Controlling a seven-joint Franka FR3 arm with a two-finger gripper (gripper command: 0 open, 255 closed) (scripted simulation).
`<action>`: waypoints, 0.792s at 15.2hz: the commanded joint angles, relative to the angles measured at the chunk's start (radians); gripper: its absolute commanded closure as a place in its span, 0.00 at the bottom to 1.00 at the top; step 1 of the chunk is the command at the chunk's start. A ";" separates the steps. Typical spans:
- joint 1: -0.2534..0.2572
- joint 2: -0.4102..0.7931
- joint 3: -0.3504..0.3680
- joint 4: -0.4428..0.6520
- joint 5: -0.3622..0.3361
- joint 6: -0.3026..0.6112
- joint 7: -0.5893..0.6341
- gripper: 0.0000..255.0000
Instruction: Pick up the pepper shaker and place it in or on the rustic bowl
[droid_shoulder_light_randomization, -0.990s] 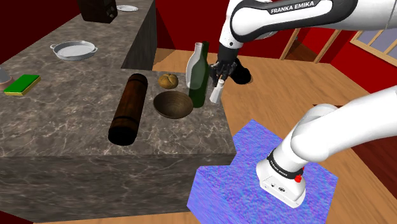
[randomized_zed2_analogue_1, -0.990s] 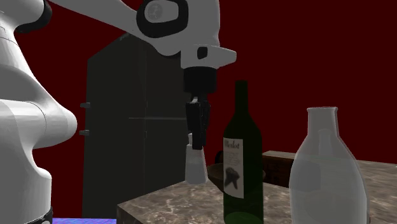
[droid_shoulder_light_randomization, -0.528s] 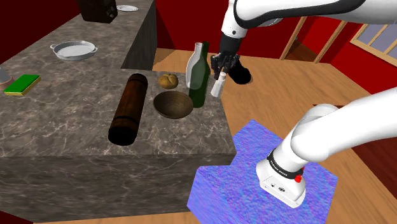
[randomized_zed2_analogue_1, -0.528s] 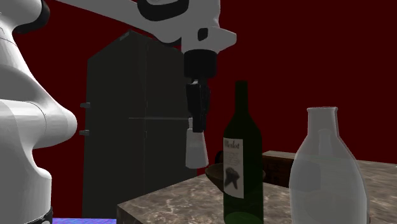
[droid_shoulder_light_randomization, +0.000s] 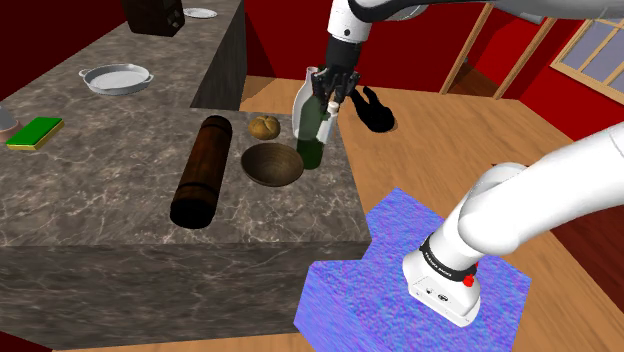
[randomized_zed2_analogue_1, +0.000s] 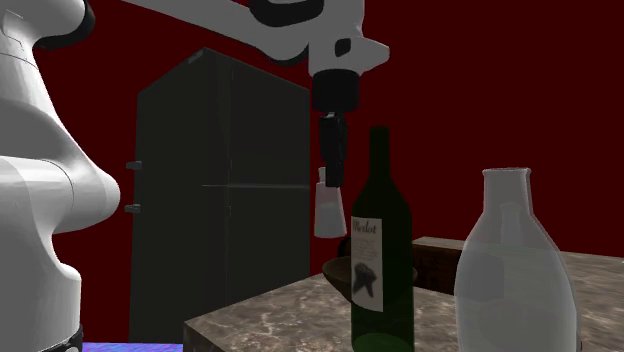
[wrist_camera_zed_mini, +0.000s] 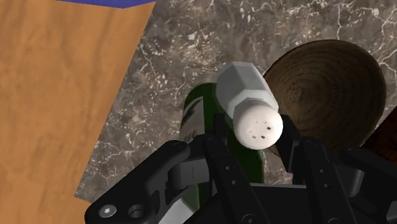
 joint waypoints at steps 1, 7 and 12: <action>0.013 0.044 0.026 0.056 0.007 -0.009 0.038 1.00; 0.047 0.218 0.100 0.266 0.002 -0.034 0.155 1.00; 0.069 0.322 0.134 0.386 -0.014 -0.047 0.218 1.00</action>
